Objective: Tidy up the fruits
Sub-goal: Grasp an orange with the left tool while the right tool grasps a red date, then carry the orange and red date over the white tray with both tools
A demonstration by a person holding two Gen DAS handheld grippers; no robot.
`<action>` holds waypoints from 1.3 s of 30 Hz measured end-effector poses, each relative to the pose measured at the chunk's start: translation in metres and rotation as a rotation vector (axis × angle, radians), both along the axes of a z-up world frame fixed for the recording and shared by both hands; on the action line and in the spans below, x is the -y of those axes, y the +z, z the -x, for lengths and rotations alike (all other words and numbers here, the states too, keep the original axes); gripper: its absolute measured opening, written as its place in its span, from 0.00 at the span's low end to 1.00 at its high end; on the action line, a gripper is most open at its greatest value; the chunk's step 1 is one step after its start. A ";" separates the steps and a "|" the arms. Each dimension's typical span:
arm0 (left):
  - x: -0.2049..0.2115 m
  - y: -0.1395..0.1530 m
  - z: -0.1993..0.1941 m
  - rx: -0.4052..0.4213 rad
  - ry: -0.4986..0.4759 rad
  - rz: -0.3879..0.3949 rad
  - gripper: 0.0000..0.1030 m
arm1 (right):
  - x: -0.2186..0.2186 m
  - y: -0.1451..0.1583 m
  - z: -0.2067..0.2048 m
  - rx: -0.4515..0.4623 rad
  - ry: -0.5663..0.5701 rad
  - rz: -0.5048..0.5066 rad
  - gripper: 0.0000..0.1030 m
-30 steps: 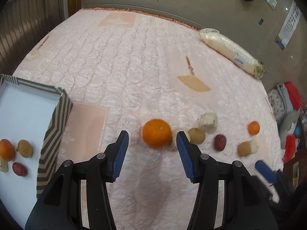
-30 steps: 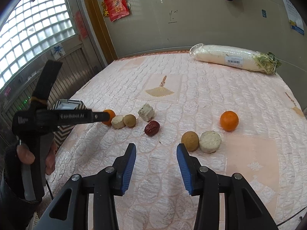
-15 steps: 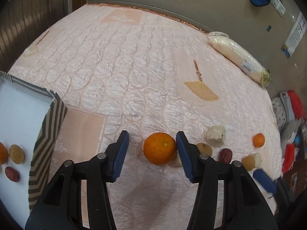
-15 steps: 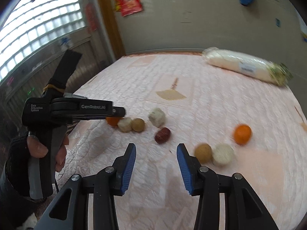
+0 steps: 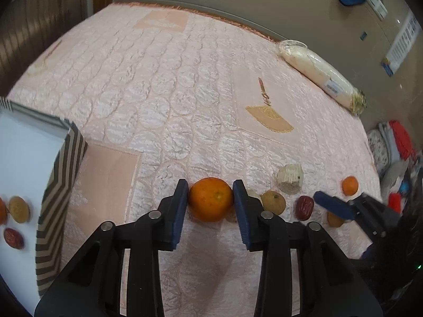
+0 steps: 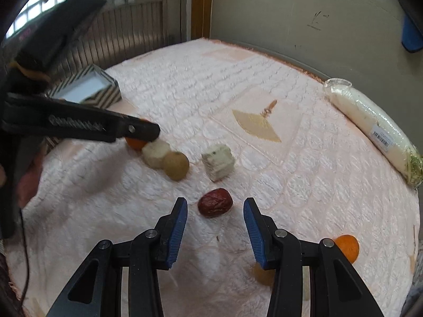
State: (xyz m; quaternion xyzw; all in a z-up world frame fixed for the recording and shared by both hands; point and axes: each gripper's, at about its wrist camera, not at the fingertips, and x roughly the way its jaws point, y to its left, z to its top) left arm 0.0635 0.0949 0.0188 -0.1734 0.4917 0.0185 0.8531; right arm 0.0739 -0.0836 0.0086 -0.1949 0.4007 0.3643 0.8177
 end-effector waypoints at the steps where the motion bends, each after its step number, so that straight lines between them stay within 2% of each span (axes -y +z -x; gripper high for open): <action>1: 0.000 0.000 0.000 0.001 0.002 0.002 0.36 | 0.000 -0.002 -0.001 -0.001 0.008 -0.005 0.41; 3: 0.002 0.001 -0.001 0.001 -0.002 -0.016 0.36 | -0.001 -0.005 -0.001 -0.003 0.024 -0.017 0.41; 9: 0.005 0.001 -0.003 -0.002 0.003 -0.026 0.40 | -0.006 -0.006 -0.003 -0.020 0.050 -0.052 0.25; 13: 0.010 0.000 0.001 0.024 -0.008 -0.083 0.39 | -0.008 -0.005 0.003 -0.010 0.021 -0.048 0.24; 14: 0.010 0.000 0.002 0.028 -0.013 -0.085 0.33 | -0.008 -0.005 0.005 -0.007 0.013 -0.048 0.24; 15: 0.009 0.000 0.003 0.026 -0.016 -0.079 0.32 | -0.007 -0.003 0.009 -0.002 0.003 -0.054 0.24; 21: 0.005 0.006 0.021 0.034 -0.022 -0.081 0.32 | -0.006 0.013 0.030 0.006 -0.045 -0.109 0.24; 31: -0.005 0.033 0.079 0.106 -0.019 -0.158 0.32 | -0.023 0.032 0.060 0.003 -0.085 -0.207 0.24; 35: -0.016 0.042 0.106 0.129 -0.001 -0.216 0.32 | -0.037 0.042 0.072 0.006 -0.067 -0.246 0.24; 39: -0.037 0.048 0.130 0.134 0.026 -0.233 0.32 | -0.059 0.047 0.084 0.001 -0.029 -0.264 0.24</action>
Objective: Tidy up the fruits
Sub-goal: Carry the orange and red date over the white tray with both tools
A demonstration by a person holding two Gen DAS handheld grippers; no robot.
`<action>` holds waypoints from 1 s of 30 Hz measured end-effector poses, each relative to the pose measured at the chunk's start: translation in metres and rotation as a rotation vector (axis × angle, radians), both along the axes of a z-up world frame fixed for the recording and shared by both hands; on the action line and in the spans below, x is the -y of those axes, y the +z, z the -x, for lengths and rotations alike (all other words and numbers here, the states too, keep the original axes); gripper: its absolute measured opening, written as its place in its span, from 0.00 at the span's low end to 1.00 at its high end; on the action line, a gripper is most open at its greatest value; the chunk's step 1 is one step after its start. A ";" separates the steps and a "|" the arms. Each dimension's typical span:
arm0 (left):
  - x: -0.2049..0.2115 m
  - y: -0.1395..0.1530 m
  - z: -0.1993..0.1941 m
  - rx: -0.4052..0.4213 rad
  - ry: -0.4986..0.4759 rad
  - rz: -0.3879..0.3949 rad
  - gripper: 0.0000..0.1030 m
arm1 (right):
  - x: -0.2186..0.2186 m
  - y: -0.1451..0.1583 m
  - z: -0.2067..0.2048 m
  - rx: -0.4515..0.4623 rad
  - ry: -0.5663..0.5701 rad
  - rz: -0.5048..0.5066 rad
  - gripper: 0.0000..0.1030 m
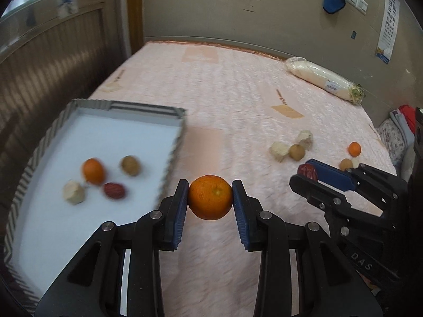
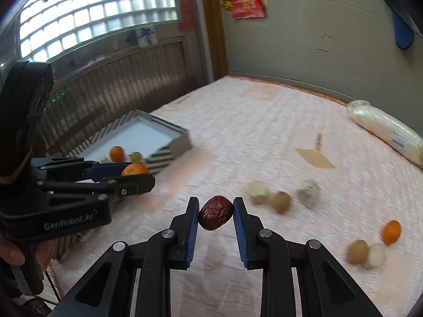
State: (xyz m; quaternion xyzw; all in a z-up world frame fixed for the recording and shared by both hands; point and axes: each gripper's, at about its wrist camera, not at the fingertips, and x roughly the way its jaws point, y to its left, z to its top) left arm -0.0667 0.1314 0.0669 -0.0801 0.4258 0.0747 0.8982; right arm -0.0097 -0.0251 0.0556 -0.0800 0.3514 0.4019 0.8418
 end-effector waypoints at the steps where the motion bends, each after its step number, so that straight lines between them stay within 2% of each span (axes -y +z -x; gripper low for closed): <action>1: -0.005 0.002 0.006 0.004 0.009 -0.007 0.32 | -0.006 0.001 0.003 0.000 0.011 -0.005 0.24; 5: -0.028 0.008 0.028 0.025 0.061 -0.045 0.32 | -0.031 0.005 0.017 0.008 0.064 -0.010 0.24; 14: -0.070 0.008 0.058 0.042 0.163 -0.078 0.32 | -0.074 0.012 0.040 0.027 0.139 -0.013 0.24; 30: -0.108 -0.014 0.074 0.000 0.251 -0.089 0.32 | -0.127 0.009 0.058 0.029 0.243 0.008 0.24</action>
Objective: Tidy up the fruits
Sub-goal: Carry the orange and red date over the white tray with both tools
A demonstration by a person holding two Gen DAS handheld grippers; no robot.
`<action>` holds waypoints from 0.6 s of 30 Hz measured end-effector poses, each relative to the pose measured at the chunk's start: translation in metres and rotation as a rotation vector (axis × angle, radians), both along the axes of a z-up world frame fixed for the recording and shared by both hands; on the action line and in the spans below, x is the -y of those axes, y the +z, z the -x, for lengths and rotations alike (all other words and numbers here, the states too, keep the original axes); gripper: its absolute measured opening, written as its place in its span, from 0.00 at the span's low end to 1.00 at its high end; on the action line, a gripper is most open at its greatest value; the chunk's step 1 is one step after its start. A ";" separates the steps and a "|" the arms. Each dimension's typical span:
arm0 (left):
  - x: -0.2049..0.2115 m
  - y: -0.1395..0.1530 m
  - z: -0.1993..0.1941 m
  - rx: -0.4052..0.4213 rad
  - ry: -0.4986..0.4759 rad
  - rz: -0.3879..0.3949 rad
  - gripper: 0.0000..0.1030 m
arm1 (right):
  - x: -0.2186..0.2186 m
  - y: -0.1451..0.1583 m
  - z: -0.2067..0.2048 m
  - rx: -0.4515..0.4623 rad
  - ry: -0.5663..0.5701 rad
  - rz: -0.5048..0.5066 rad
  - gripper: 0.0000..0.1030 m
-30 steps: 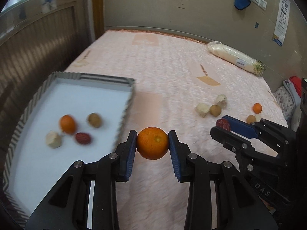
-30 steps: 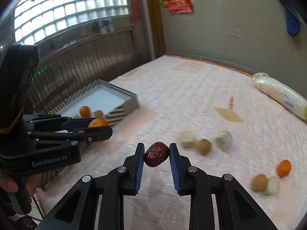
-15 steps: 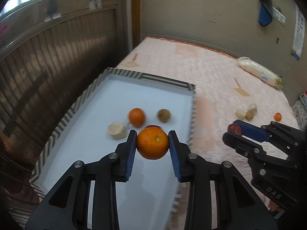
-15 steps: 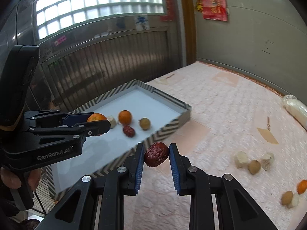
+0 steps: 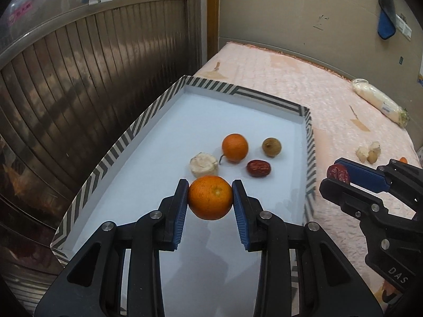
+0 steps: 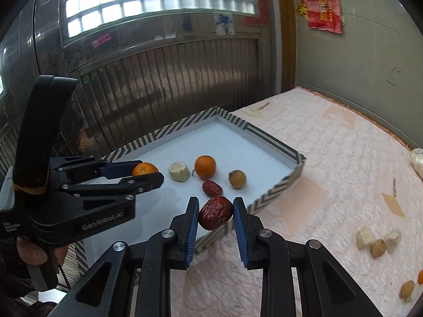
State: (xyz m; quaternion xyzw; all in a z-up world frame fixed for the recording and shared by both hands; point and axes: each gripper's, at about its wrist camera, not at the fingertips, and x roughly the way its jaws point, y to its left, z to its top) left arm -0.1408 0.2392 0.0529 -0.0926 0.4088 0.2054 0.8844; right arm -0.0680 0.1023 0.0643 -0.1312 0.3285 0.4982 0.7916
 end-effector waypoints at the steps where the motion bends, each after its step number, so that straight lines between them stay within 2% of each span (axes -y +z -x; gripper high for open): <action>1: -0.002 -0.002 0.000 -0.002 0.003 0.001 0.32 | -0.003 0.000 0.001 0.001 0.005 0.003 0.24; 11: -0.012 -0.009 -0.004 -0.011 0.020 0.019 0.32 | -0.025 -0.008 -0.002 -0.011 0.042 0.023 0.24; 18: -0.019 -0.010 -0.007 -0.026 0.035 0.003 0.32 | -0.039 -0.014 -0.003 -0.021 0.066 0.043 0.24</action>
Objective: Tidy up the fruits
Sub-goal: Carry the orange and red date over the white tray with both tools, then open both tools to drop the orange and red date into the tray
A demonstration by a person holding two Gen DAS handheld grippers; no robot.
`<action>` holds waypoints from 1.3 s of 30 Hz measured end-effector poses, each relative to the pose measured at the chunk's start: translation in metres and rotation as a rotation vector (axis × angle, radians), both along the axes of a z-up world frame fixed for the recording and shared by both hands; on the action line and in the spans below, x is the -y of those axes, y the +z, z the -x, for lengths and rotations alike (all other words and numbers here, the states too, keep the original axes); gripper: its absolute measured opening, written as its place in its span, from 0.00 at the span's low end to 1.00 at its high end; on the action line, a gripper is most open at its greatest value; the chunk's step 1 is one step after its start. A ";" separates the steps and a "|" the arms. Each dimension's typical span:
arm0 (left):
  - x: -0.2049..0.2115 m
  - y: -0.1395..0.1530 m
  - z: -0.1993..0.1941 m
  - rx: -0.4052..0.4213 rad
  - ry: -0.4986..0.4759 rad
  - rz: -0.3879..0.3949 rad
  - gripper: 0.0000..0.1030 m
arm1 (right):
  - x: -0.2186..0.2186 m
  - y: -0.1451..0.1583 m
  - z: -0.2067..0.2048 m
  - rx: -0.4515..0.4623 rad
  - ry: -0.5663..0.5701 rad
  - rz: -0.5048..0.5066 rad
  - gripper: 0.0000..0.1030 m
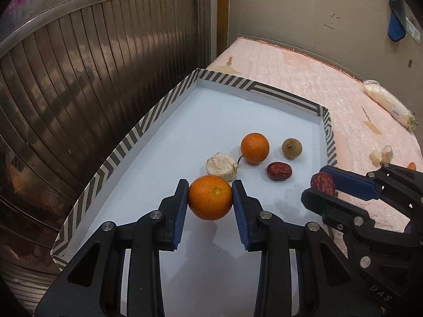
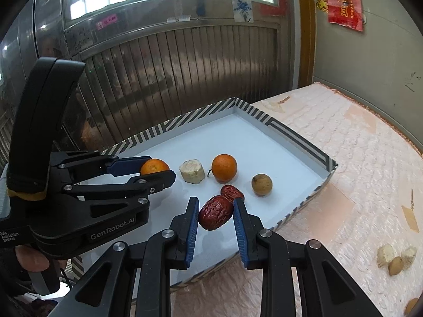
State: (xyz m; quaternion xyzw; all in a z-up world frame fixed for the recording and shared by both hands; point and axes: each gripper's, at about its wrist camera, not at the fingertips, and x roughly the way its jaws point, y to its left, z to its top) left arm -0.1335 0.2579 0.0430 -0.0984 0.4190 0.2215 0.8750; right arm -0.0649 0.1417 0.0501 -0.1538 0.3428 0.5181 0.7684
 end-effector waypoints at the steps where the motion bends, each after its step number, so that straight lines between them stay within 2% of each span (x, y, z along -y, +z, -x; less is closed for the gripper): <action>1: -0.001 0.000 0.000 -0.005 0.002 -0.004 0.32 | -0.002 -0.001 0.000 0.000 0.005 0.005 0.24; 7: -0.007 -0.006 -0.005 -0.047 0.008 0.000 0.32 | -0.016 -0.006 0.004 0.004 0.043 0.051 0.25; 21: -0.015 -0.012 -0.008 -0.081 0.021 0.045 0.32 | -0.039 -0.024 0.011 0.009 0.092 0.147 0.25; 26: -0.020 -0.016 -0.008 -0.094 0.033 0.075 0.34 | -0.039 -0.025 0.008 0.012 0.078 0.131 0.26; 28: -0.023 -0.016 -0.007 -0.090 0.037 0.093 0.45 | -0.037 -0.026 0.007 0.001 0.071 0.123 0.35; 29: -0.024 -0.015 -0.006 -0.083 0.039 0.104 0.51 | -0.036 -0.026 0.007 -0.002 0.069 0.115 0.36; 30: -0.025 -0.014 -0.005 -0.072 0.040 0.118 0.52 | -0.034 -0.025 0.006 -0.005 0.068 0.105 0.36; 35: -0.028 -0.009 -0.004 -0.049 0.048 0.158 0.53 | -0.021 -0.015 0.007 -0.006 0.049 0.067 0.36; 39: -0.017 -0.001 -0.005 -0.029 0.038 0.134 0.52 | -0.004 -0.008 0.003 -0.010 0.009 0.034 0.36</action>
